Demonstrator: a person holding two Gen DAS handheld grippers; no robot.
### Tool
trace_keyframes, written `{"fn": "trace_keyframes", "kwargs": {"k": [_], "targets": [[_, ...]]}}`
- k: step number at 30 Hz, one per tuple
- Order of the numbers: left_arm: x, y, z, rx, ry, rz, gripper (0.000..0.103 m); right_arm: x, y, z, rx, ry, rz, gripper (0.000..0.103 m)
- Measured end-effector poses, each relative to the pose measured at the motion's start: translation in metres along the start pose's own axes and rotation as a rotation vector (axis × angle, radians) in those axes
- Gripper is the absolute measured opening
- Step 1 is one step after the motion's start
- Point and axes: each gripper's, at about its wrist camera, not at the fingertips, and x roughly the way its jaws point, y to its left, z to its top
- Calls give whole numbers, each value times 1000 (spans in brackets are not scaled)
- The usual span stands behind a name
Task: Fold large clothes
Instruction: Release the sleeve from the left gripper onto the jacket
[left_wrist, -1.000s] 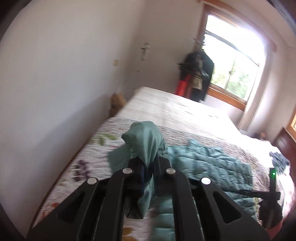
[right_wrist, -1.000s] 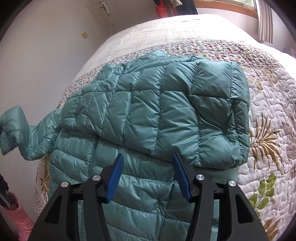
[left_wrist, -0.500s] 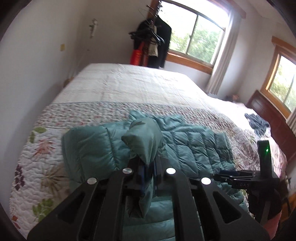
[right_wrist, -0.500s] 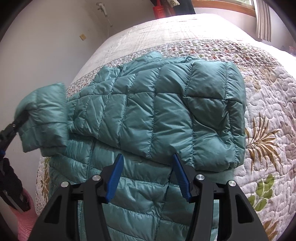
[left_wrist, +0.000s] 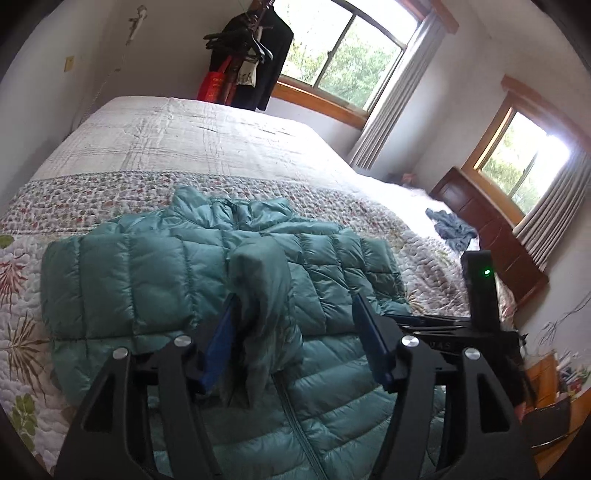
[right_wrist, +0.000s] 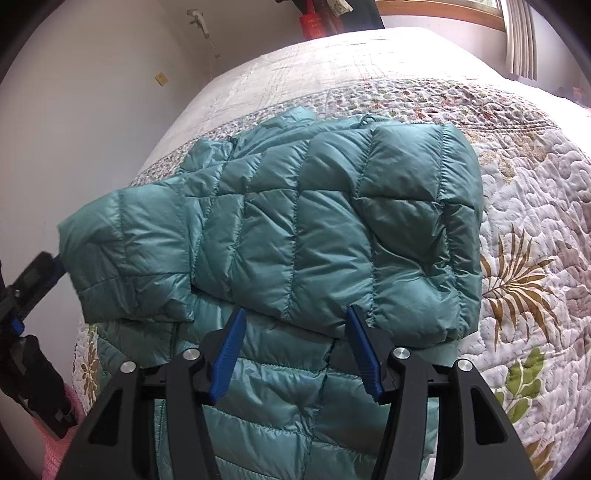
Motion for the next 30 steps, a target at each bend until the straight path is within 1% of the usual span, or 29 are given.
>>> {"fn": "trace_keyframes", "kwargs": {"k": [3,6,8,9,11,13,17,18,20,21,22,23,24,25,27,30], "targets": [[-20,21,1,-38,-39,0,66,-2,7,-2,-18,1,34,60],[-40,58,4,-101,-103,51,66,-6,21,-3,-37,10,118,65],[-49,85,9,-164,-144,94,66,-8,34,-1,-48,13,141,68],[-52,93,10,-181,-157,114,66,-8,40,2,-56,12,138,72],[-55,108,16,-195,-161,157,66,-6,60,10,-84,16,123,76],[-58,116,18,-208,-170,175,66,5,79,20,-95,39,123,81],[-61,124,22,-206,-161,150,66,43,104,39,-62,113,144,80],[-60,123,22,-199,-157,146,66,55,111,43,-70,125,145,78],[-59,123,22,-188,-155,148,66,71,120,46,-82,144,132,62],[-58,123,21,-186,-154,146,66,78,124,47,-89,151,117,50],[-57,124,21,-186,-152,141,66,84,127,47,-98,148,93,35],[-56,126,20,-190,-148,137,66,85,128,47,-101,145,82,28],[-54,128,20,-193,-143,135,66,85,128,47,-95,141,80,20],[-52,129,20,-195,-139,133,66,80,124,48,-79,132,95,14],[-45,131,19,-200,-122,126,66,67,116,50,-54,109,108,12],[-31,129,15,-192,-91,115,66,39,88,53,18,51,113,12]]}}
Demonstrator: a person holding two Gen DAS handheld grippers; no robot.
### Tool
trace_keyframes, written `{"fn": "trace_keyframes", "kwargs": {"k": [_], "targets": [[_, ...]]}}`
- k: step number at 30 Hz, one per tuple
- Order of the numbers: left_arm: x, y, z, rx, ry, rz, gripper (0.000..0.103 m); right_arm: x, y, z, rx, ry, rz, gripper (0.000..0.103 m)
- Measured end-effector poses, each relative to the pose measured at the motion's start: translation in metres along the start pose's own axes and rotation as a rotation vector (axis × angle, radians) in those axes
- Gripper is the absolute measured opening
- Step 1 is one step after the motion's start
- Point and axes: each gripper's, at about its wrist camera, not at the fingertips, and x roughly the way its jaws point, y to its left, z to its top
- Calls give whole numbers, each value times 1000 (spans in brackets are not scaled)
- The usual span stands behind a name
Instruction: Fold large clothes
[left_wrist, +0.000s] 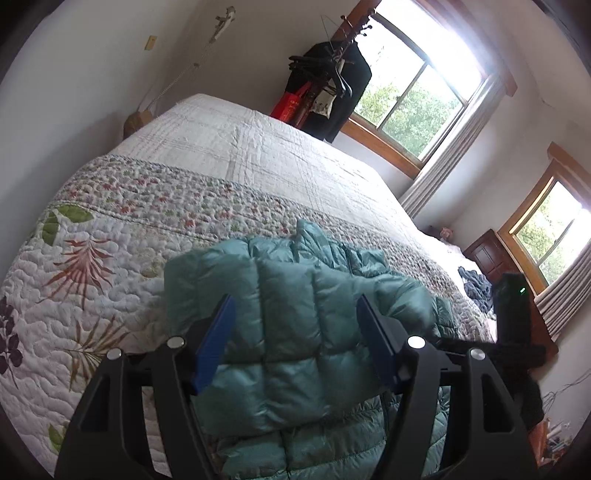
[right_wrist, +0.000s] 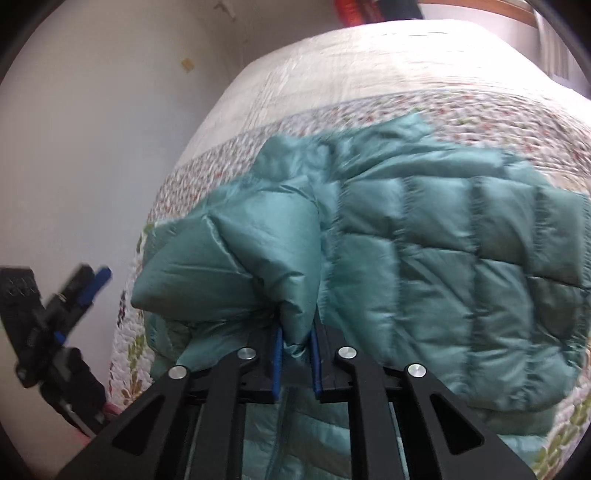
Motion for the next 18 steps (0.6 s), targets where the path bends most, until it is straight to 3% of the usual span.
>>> {"fn": "trace_keyframes", "kwargs": {"k": [3,6,10,15,18], "targets": [[15,-7,-7,31,34,9,66,-9,-25,1,52,-12,-24,12],[40,-10,-18,71,86,46,66,5,-54,1,119,29,-34,13],[64,-5,-29,103,134,120,66,11,-66,-2,138,42,-18,25],[60,-4,-28,96,125,126,66,-27,-47,-7,63,-73,-131,42],[48,-15,-26,105,98,103,66,-49,-15,-17,-51,-130,-201,60]]}}
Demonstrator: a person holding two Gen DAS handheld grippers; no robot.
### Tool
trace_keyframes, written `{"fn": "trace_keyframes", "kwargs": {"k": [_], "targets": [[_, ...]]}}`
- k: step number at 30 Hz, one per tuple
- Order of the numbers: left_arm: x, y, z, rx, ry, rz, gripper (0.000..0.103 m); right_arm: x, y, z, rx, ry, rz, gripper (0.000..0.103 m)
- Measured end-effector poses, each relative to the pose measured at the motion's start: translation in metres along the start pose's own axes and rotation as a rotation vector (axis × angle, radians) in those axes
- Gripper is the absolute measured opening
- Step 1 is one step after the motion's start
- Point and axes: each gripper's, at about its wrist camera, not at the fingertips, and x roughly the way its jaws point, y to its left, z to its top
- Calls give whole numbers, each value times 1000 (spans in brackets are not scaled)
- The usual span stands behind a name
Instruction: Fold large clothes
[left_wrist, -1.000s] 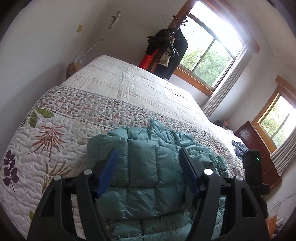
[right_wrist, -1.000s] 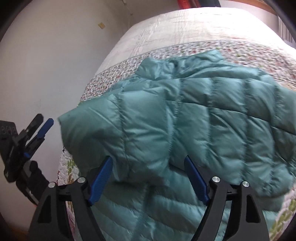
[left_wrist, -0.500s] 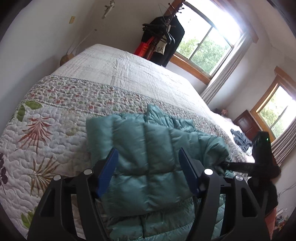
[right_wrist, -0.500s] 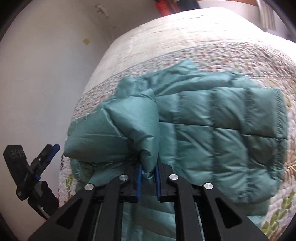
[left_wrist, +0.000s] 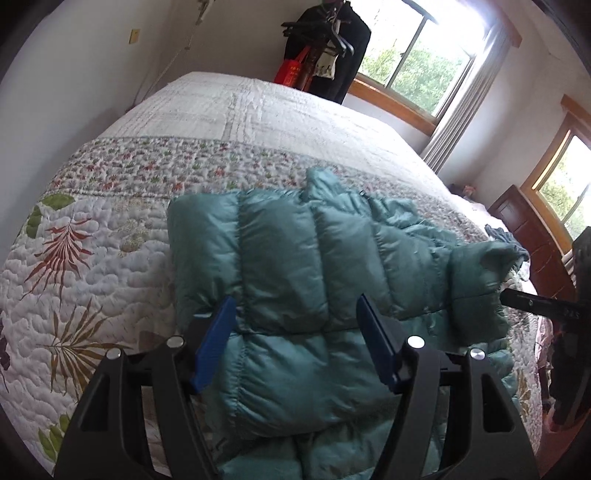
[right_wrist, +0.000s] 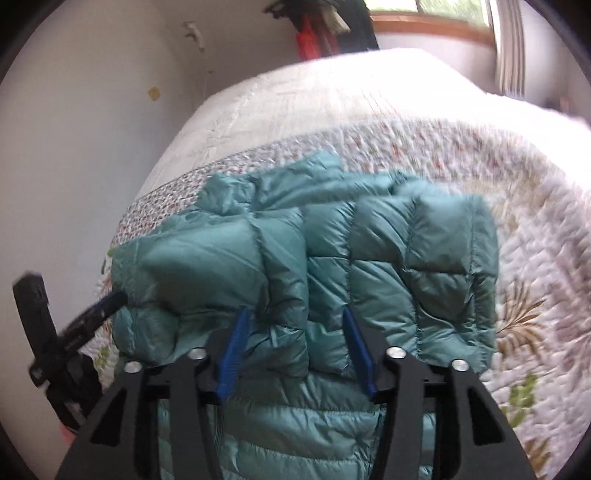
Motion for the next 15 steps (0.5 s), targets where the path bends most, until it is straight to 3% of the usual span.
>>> {"fn": "trace_keyframes", "kwargs": {"k": [3,5,9,11,14,15], "targets": [[-5,-12,-2,31,-11,-9,68,-8,37,-6,-102,-21,7,86],[-2,-18,-4,49,2,-11,68,-6,57,-11,-173,-18,-36,89],[13,-17,-8,48,40,15,68,30,99,-23,-305,25,-196,89],[18,-11,-8,29,55,17,68,47,107,-25,-331,51,-215,87],[23,-5,-7,22,69,30,68,72,107,-22,-328,95,-228,74],[23,-4,-7,22,72,31,68,78,104,-19,-319,107,-230,63]]}}
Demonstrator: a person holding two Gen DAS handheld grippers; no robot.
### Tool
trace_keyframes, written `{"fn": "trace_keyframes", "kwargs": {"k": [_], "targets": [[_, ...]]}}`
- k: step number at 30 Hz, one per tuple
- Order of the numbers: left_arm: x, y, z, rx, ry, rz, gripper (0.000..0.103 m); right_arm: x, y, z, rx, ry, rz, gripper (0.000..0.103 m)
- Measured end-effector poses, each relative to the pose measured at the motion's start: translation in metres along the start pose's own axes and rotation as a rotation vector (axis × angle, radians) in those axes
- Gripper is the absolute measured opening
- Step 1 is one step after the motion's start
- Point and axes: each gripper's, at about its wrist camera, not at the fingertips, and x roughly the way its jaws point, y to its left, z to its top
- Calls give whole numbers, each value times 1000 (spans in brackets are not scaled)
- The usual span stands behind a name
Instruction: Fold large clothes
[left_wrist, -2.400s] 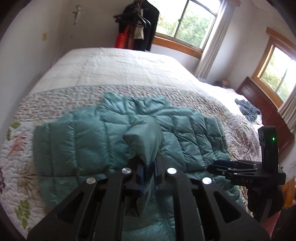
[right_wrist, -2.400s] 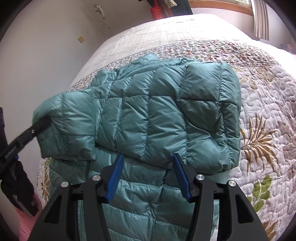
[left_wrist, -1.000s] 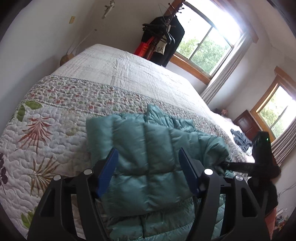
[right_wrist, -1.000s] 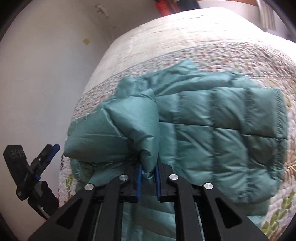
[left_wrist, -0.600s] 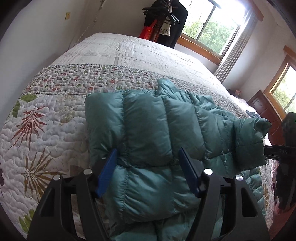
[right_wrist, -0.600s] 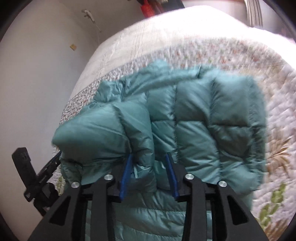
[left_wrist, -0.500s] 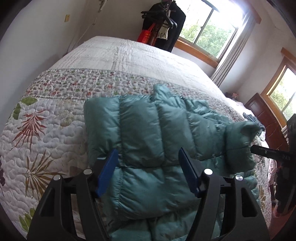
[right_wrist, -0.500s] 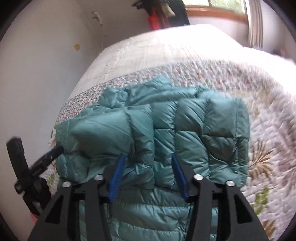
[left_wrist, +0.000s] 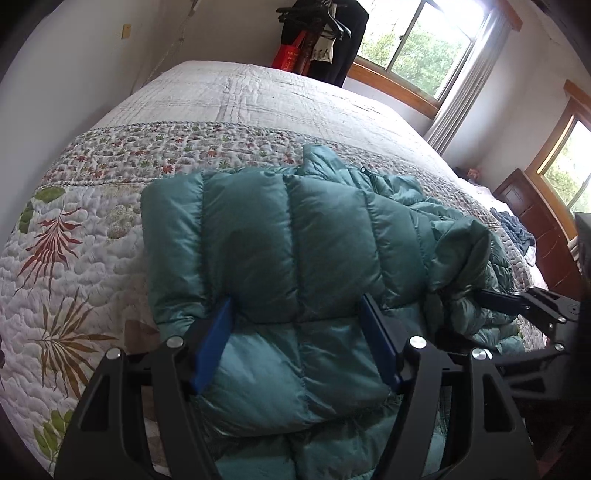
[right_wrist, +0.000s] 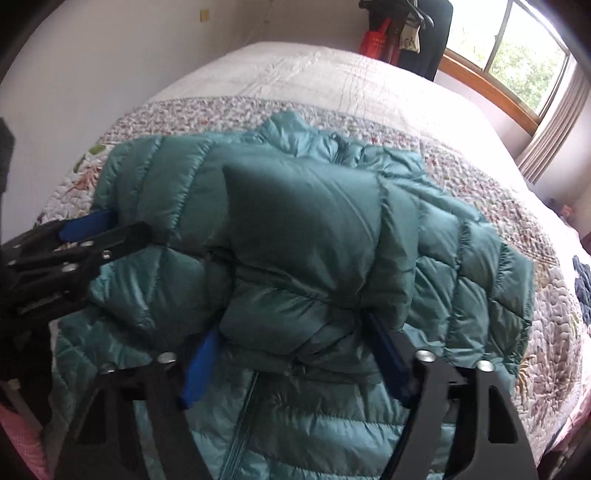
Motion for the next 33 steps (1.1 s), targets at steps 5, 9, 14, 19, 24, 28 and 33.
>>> {"fn": "trace_keyframes", "kwargs": {"k": [5,9,14,19,24,28,33], "targets": [[7,-3,-3,27,12,22,68,-2,-44,-4,149,-1,121,19],[11,-4,-4,34,15,31,68,-18,-102,-16,324,-24,299,18],[11,-2,-5,26,17,27,68,-31,-165,-43,471,-44,354,36],[-9,1,2,-3,-22,4,68,-40,-222,-74,630,-99,422,50],[-23,-1,6,1,-62,2,69,-29,-232,-74,669,-113,511,64],[-14,3,4,-5,-37,16,69,-27,-237,-68,689,-166,613,69],[0,8,0,-5,-4,42,69,-52,-235,-74,650,-233,599,69]]}}
